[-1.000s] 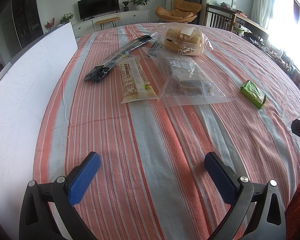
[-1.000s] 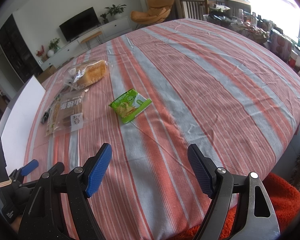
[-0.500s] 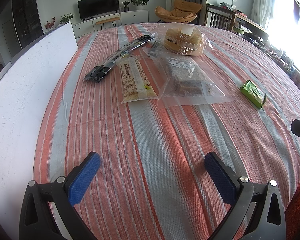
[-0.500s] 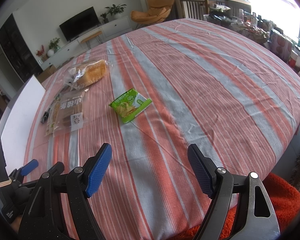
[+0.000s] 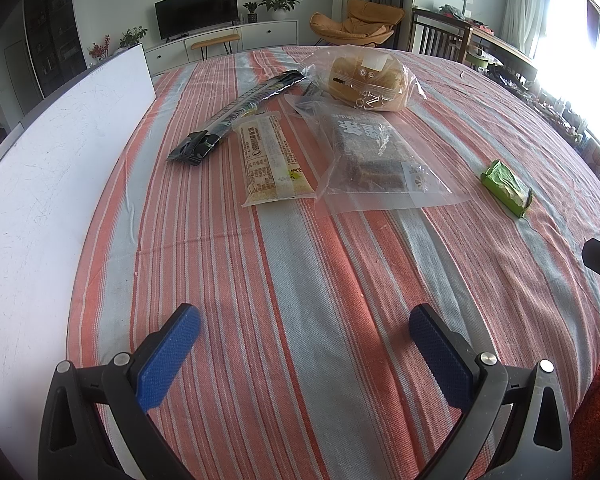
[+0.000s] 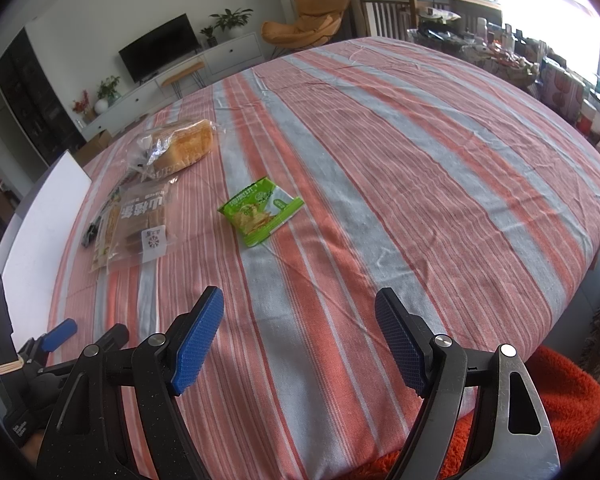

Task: Organize snacks

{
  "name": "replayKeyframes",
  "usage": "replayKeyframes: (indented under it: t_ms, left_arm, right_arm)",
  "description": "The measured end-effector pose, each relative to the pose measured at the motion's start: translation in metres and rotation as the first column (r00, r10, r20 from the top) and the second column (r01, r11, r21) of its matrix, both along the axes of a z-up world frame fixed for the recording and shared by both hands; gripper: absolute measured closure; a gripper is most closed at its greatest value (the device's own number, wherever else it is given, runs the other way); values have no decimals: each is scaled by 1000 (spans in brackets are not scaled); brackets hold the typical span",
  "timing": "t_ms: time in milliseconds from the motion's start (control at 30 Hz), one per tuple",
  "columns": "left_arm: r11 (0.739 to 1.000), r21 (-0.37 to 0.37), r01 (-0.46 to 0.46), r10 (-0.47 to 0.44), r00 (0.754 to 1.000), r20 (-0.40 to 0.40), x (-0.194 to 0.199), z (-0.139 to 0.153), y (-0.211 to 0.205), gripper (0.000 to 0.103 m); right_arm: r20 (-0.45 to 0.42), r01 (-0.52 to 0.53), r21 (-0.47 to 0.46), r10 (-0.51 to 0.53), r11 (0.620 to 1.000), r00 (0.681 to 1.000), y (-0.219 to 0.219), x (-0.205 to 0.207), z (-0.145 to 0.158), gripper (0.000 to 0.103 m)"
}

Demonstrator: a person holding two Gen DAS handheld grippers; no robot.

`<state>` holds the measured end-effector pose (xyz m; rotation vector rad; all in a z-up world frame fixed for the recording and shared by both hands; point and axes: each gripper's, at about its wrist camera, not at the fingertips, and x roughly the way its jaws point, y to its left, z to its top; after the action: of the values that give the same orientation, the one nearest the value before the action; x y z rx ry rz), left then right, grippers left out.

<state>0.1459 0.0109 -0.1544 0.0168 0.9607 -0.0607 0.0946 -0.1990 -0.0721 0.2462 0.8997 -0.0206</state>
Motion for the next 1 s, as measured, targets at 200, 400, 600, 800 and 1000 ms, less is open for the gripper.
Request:
replayKeyframes:
  t_ms: [200, 400, 600, 800, 1000]
  left_arm:
    - [1000, 4, 12, -12, 1000, -17, 1, 1, 0, 0]
    - [993, -92, 71, -72, 997, -13, 1, 49, 10, 0]
    - [987, -154, 37, -33, 999, 27, 43, 112, 44, 0]
    - [999, -53, -14, 7, 991, -130, 99, 83, 39, 4]
    - [994, -41, -97, 87, 975, -202, 126, 38, 32, 11]
  right_arm:
    - [0, 0, 0, 0, 1000, 1000, -2, -1, 0, 22]
    - [7, 2, 25, -2, 1000, 1000, 1, 0, -1, 22]
    - [5, -6, 19, 6, 1000, 1000, 12, 2, 0, 22]
    - [8, 7, 40, -7, 999, 1000, 14, 2, -1, 22]
    - [9, 8, 43, -8, 999, 1000, 15, 1, 0, 22]
